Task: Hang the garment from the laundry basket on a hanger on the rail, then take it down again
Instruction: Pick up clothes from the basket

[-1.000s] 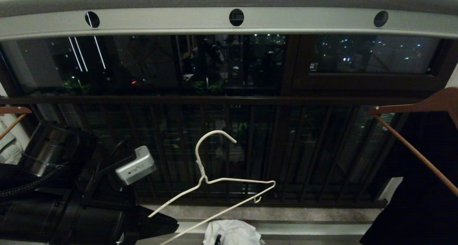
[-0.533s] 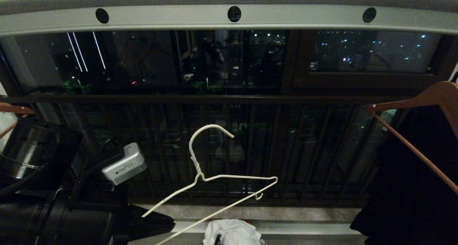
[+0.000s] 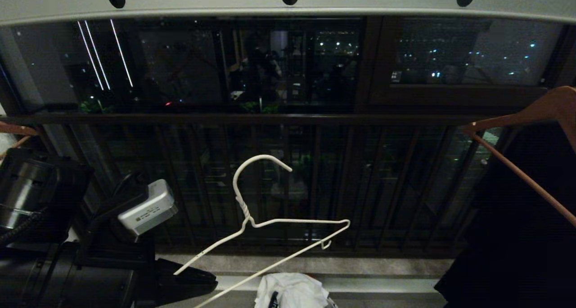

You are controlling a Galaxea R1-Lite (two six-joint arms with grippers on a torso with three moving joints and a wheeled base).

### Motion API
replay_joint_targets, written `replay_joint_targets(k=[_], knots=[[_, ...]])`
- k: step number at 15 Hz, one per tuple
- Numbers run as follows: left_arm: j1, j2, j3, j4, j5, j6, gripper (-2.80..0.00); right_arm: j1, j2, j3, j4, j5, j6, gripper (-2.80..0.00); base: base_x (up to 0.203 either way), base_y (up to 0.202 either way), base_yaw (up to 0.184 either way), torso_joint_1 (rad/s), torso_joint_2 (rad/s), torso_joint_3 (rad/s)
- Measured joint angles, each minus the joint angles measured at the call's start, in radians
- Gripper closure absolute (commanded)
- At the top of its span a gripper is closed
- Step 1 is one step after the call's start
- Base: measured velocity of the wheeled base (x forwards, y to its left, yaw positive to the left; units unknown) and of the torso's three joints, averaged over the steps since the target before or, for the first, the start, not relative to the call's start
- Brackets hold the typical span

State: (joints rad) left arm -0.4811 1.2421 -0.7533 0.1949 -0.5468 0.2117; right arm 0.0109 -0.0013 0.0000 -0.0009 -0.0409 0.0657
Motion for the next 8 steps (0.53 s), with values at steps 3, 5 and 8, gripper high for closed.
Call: replay_joint_targets(k=[3, 5, 8], knots=[[0.0, 0.0, 0.004, -0.007, 0.0, 0.0, 0.0, 0.0, 0.0, 0.0, 0.0, 0.0, 0.0, 0.0, 0.0, 0.0, 0.0, -0.141, 0.31, 0.166], [0.0, 0.0, 0.005, -0.007, 0.0, 0.001, 0.0, 0.0, 0.0, 0.0, 0.0, 0.0, 0.0, 0.0, 0.0, 0.0, 0.0, -0.143, 0.32, 0.165], [-0.003, 0.0, 0.012, -0.01, 0.0, 0.003, 0.0, 0.0, 0.0, 0.0, 0.0, 0.0, -0.001, 0.0, 0.0, 0.0, 0.0, -0.143, 0.31, 0.163]])
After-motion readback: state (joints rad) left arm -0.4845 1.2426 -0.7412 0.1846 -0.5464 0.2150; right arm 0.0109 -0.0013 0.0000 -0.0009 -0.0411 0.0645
